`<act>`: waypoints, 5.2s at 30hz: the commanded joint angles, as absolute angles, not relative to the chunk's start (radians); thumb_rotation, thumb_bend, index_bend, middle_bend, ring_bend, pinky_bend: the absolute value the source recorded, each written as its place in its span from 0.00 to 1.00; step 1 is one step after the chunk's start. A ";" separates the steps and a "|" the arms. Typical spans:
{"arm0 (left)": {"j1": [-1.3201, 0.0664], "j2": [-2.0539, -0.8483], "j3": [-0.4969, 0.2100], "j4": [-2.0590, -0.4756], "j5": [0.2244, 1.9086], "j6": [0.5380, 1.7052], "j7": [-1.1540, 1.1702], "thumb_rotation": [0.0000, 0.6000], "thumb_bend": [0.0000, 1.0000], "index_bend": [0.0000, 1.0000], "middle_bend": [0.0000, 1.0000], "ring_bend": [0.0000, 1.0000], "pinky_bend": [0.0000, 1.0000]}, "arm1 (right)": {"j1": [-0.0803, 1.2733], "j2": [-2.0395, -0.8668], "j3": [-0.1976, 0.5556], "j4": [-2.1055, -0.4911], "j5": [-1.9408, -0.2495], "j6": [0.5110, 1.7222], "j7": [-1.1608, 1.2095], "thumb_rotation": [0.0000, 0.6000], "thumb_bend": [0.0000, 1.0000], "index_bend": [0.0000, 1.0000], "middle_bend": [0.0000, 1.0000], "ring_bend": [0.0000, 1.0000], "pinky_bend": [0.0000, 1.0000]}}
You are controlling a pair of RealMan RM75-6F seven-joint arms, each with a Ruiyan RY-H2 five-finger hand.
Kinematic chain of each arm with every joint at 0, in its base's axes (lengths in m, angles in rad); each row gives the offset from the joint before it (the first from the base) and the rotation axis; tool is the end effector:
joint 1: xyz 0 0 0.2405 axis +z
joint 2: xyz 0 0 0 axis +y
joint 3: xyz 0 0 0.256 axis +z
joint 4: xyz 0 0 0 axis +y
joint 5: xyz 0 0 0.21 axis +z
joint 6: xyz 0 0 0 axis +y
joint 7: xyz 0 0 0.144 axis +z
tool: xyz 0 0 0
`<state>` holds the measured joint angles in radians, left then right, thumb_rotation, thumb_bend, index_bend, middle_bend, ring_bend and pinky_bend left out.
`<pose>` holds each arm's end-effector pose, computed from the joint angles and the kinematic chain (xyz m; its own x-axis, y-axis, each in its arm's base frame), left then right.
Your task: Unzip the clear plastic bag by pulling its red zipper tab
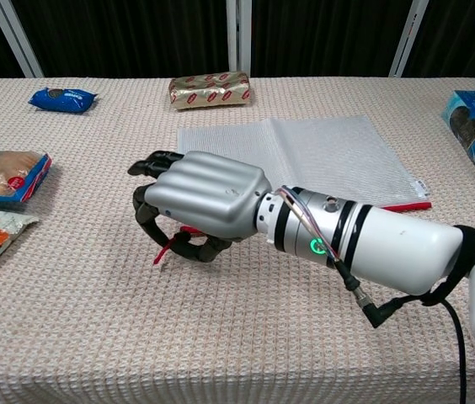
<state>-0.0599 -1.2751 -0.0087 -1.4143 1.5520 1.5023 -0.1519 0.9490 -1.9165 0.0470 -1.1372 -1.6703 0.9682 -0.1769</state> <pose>-0.3337 0.1658 0.1197 0.2967 0.0384 0.9542 0.9549 -0.0282 -0.2957 -0.0434 -0.2847 -0.1323 0.5826 -0.0576 0.8107 -0.4175 -0.8770 0.2377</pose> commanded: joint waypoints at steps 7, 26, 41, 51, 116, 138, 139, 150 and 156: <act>-0.241 -1.311 -0.031 -1.404 1.653 1.349 -0.369 1.00 0.30 0.18 0.06 0.03 0.10 | 0.918 -1.844 0.045 -1.205 -1.734 1.109 -0.099 1.00 0.48 0.87 0.27 0.00 0.00; -0.614 -1.509 -0.075 -1.298 1.744 1.140 -0.740 1.00 0.28 0.28 0.06 0.03 0.10 | 0.897 -1.779 0.107 -1.216 -1.782 1.284 -0.068 1.00 0.49 0.89 0.26 0.00 0.00; -0.725 -1.638 -0.093 -1.241 1.671 1.084 -0.771 1.00 0.29 0.38 0.09 0.03 0.10 | 0.899 -1.784 0.133 -1.206 -1.767 1.308 -0.048 1.00 0.50 0.90 0.26 0.00 0.00; -0.760 -1.693 -0.112 -1.230 1.622 1.075 -0.753 1.00 0.29 0.42 0.10 0.03 0.10 | 0.901 -1.783 0.142 -1.205 -1.758 1.310 -0.038 1.00 0.50 0.90 0.26 0.00 0.00; -0.762 -1.726 -0.079 -1.212 1.562 1.110 -1.164 1.00 0.48 0.64 0.21 0.06 0.11 | 0.725 -1.830 0.043 -1.080 -1.788 1.473 -0.023 1.00 0.50 0.90 0.26 0.00 0.00; -0.714 -1.728 -0.074 -1.120 1.518 1.107 -1.263 1.00 0.49 0.65 0.21 0.06 0.11 | 0.523 -1.669 -0.034 -1.099 -1.741 1.561 -0.015 1.00 0.50 0.91 0.26 0.00 0.00; -0.710 -1.727 -0.074 -1.118 1.516 1.108 -1.260 1.00 0.49 0.65 0.21 0.06 0.11 | 0.506 -1.659 -0.039 -1.096 -1.734 1.568 -0.009 1.00 0.50 0.91 0.26 0.00 0.00; -0.692 -1.726 -0.072 -1.120 1.511 1.104 -1.206 1.00 0.49 0.65 0.21 0.06 0.11 | 0.376 -1.606 -0.059 -1.030 -1.676 1.606 0.055 1.00 0.49 0.91 0.26 0.00 0.00; -0.690 -1.729 -0.076 -1.130 1.510 1.100 -1.164 1.00 0.49 0.65 0.21 0.06 0.11 | 0.348 -1.602 -0.053 -1.003 -1.675 1.618 0.086 1.00 0.49 0.91 0.26 0.00 0.00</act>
